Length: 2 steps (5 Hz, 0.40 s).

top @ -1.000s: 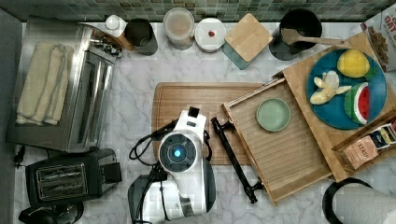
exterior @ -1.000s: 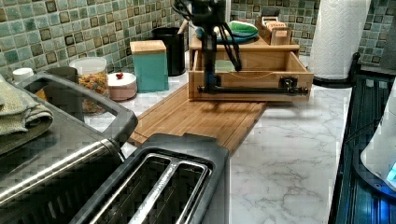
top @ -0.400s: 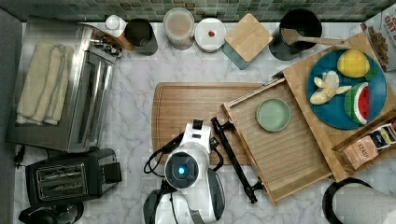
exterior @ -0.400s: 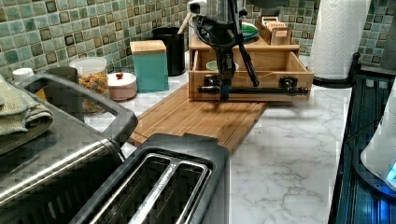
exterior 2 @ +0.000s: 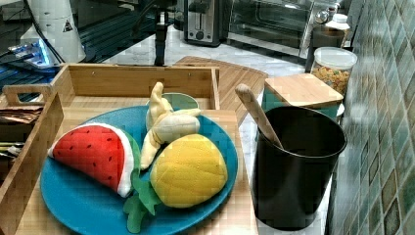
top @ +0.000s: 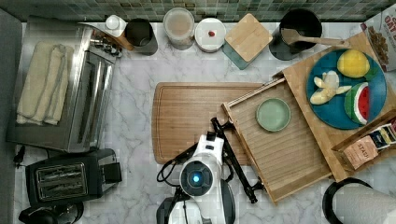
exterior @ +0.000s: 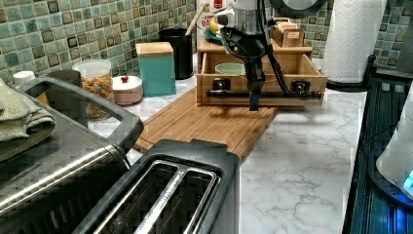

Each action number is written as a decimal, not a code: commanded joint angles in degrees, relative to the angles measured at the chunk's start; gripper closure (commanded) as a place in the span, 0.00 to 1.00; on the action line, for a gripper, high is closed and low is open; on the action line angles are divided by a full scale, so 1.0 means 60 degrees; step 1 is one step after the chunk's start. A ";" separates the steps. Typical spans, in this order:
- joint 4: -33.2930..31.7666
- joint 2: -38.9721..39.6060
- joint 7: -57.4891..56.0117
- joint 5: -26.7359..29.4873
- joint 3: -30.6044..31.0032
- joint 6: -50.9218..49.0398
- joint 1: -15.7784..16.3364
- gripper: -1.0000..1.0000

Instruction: Close the drawer.

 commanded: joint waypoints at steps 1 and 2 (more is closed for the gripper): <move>-0.0474 -0.0591 0.0665 -0.0078 -0.0217 0.0581 -0.0490 1.00; -0.0248 0.0028 -0.0387 0.0184 -0.0647 0.1165 -0.0516 1.00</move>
